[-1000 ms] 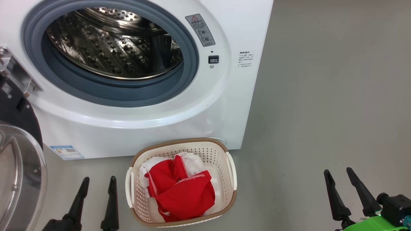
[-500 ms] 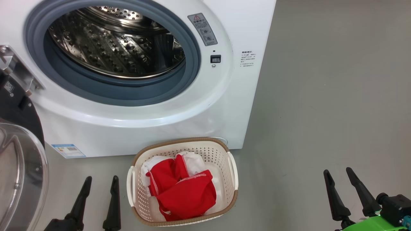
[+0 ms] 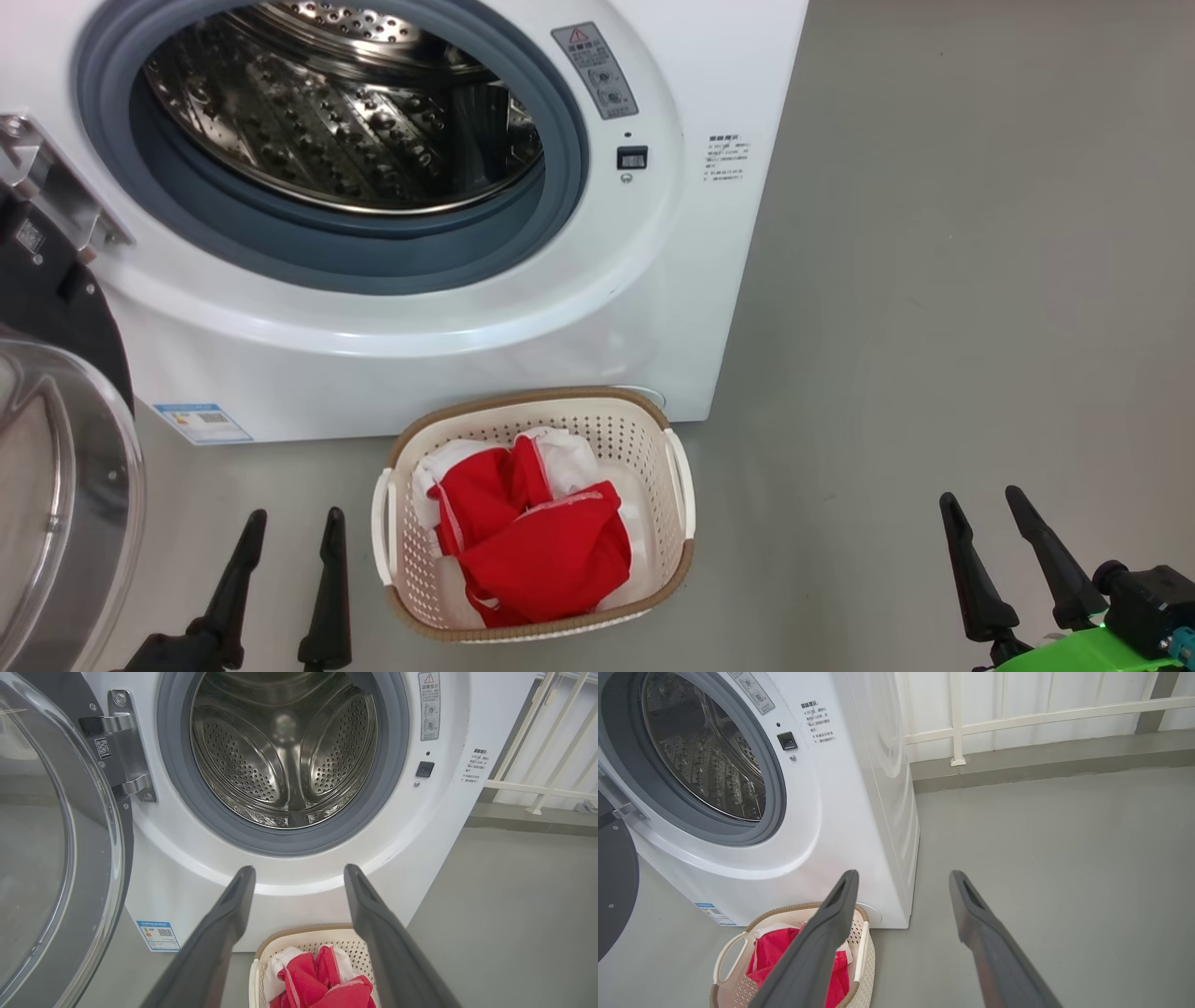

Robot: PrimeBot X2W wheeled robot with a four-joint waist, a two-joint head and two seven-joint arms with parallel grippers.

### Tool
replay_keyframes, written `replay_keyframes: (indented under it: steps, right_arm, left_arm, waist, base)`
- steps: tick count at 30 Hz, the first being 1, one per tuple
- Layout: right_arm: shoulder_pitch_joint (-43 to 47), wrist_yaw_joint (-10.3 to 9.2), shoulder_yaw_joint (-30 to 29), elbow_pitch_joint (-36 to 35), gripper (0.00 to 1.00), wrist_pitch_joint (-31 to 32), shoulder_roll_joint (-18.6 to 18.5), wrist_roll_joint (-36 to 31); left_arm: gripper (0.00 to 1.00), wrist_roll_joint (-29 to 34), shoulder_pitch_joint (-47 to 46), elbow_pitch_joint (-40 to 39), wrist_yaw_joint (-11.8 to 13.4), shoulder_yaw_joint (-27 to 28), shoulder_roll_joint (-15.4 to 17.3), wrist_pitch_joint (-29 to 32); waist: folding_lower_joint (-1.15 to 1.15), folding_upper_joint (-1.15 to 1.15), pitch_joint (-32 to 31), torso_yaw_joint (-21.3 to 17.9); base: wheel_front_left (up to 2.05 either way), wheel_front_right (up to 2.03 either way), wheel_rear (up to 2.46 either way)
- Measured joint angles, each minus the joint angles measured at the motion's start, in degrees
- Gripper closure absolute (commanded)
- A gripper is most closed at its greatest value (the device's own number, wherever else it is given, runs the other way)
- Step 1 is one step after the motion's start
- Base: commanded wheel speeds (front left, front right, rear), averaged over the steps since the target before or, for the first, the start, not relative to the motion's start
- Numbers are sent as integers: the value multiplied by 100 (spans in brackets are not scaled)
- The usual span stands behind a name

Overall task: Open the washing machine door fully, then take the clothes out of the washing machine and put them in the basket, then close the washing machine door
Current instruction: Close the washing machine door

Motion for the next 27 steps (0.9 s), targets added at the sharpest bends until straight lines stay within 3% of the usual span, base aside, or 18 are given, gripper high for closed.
replay_keyframes:
  steps: [20,27]
  right_arm:
    - [0,0,0,0,0,0,0,0]
    - [0,0,-2,0,0,0,0,0]
  left_arm:
    - [0,1,-4,-10,-4,15,1,0]
    - [0,3,-8,-16,-5,14,1,0]
  waist:
    - [0,0,33,12]
    - [0,0,42,31]
  base:
    - [-99,96,2]
    - [-33,33,0]
